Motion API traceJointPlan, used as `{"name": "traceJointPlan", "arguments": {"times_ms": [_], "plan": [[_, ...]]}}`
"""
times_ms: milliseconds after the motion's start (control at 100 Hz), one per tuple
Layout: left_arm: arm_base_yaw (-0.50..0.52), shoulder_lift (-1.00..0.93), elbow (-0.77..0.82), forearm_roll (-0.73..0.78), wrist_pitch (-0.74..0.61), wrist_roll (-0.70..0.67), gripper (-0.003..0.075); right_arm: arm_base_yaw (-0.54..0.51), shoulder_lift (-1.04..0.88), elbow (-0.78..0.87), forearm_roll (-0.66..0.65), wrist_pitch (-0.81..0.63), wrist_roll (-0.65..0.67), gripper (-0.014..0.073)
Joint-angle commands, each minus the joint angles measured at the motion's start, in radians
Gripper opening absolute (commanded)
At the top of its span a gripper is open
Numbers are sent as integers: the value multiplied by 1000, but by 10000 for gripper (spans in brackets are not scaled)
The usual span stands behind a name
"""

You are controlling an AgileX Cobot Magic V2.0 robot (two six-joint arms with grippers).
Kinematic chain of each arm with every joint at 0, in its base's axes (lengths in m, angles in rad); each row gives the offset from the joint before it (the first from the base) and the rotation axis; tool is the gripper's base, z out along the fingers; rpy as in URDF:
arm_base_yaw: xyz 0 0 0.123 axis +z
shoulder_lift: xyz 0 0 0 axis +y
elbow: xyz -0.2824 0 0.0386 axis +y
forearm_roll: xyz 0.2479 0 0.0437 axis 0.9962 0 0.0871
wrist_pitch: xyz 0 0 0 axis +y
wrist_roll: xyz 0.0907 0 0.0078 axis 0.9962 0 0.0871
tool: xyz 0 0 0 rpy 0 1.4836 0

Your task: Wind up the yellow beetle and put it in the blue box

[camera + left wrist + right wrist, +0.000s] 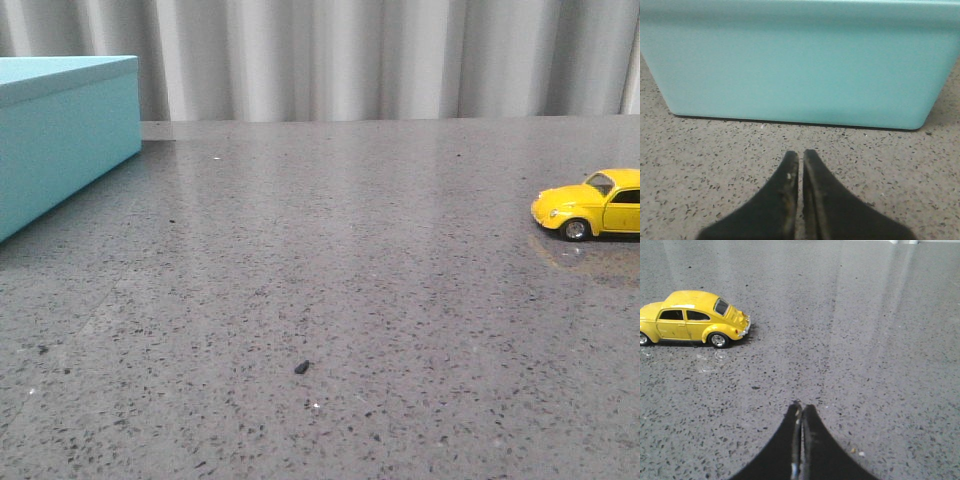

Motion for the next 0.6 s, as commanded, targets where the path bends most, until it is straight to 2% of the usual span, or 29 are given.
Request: {"name": "traceJointPlan", "arguments": {"times_ms": [0,590], "plan": [[-1,-32,25,-4,-51,-10,-21,-8,-17,22,-2,-9,-12,-64],[-1,-32,25,-4,-121,-10,-21,-8,-17,22,-2,-17,-12,-64]]}}
